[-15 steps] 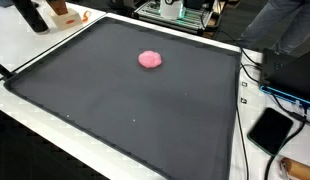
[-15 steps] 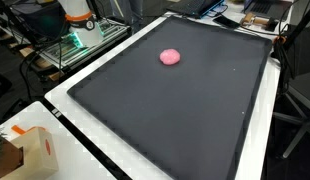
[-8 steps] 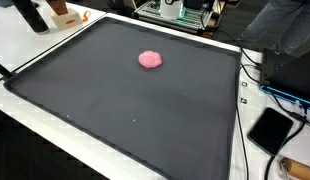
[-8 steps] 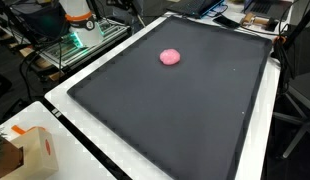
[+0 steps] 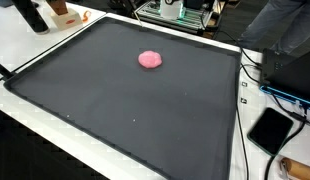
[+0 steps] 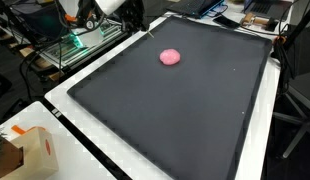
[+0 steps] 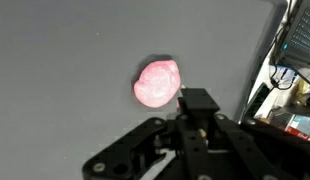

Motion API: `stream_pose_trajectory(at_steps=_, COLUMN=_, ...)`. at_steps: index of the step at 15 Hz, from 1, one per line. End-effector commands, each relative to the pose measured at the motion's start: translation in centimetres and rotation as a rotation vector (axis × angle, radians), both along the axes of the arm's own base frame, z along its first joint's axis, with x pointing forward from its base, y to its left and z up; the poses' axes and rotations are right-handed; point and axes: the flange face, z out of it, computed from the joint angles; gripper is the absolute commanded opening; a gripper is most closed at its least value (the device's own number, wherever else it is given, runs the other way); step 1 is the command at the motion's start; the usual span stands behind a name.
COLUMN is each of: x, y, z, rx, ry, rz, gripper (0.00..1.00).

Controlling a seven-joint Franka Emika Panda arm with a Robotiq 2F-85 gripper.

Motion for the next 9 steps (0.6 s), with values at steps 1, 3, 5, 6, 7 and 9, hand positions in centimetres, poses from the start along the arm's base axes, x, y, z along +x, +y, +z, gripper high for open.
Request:
stream_pose_trajectory(at_steps=1, x=1.1, y=-1.2, z=-2.1, rx=0.065, ry=0.006, rz=0.018, gripper=0.03)
stream_pose_trajectory(at_steps=3, x=1.6, y=-1.6, z=-3.1, rx=0.085, ry=0.017, rz=0.02, gripper=0.03)
stream_pose_trajectory(at_steps=5, x=2.2, y=-2.0, z=-4.0, rx=0.104, ry=0.04, rz=0.016, gripper=0.03)
stream_pose_trajectory(at_steps=6, x=2.5, y=-2.1, z=-4.3, rx=0.112, ry=0.05, rz=0.013, gripper=0.03)
stream_pose_trajectory(at_steps=7, x=2.9, y=-2.1, z=-4.6, rx=0.116, ry=0.066, rz=0.006, gripper=0.03)
stream_pose_trajectory(at_steps=9, x=3.8, y=-2.2, z=-5.2, rx=0.115, ry=0.09, rz=-0.002, gripper=0.03)
